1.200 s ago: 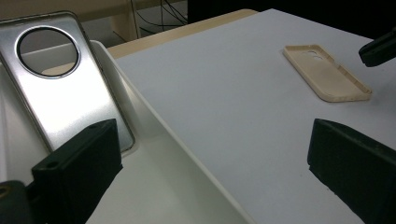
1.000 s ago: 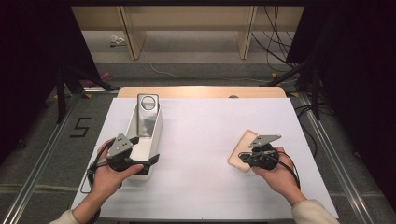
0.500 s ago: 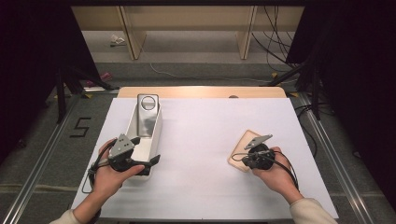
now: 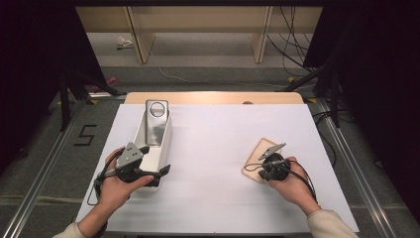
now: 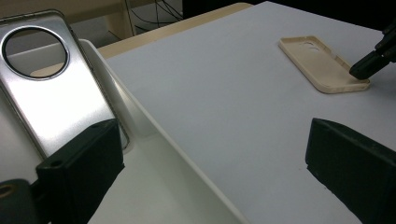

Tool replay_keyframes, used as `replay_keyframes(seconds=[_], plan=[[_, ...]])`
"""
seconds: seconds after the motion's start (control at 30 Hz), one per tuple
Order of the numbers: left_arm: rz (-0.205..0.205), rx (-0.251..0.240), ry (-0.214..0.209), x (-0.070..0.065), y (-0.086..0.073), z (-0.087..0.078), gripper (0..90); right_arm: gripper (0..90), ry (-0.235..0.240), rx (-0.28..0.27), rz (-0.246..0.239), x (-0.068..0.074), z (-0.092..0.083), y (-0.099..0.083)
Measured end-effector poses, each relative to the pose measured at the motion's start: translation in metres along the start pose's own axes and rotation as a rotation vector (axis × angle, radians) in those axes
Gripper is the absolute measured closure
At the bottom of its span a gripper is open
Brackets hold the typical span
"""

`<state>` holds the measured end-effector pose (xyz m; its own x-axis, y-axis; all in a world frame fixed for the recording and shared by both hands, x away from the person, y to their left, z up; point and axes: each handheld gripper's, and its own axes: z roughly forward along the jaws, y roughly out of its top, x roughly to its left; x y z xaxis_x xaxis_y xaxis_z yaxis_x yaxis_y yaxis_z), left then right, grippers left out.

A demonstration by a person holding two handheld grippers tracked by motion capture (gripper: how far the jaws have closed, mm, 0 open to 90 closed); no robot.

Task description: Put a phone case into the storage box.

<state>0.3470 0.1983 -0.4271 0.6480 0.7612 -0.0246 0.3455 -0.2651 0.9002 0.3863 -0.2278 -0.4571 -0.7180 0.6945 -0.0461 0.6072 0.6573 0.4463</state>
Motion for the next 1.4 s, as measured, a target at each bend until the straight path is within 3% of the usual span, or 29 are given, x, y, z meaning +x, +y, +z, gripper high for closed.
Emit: replay_keyframes(seconds=[0.37, 0.73, 1.4], plan=[[0.002, 0.0, -0.004, 0.0, 0.0, 0.001, 4.3, 90.0, -0.008, 0.047, -0.039, -0.001, -0.001, -0.001], [0.002, 0.001, -0.008, -0.001, 0.0, 0.001, 4.6, 90.0, -0.026, 0.085, -0.039, -0.011, -0.004, -0.007], [0.004, 0.006, -0.011, -0.002, -0.001, 0.002, 4.8, 90.0, -0.061, 0.102, -0.056, -0.026, -0.007, -0.014]])
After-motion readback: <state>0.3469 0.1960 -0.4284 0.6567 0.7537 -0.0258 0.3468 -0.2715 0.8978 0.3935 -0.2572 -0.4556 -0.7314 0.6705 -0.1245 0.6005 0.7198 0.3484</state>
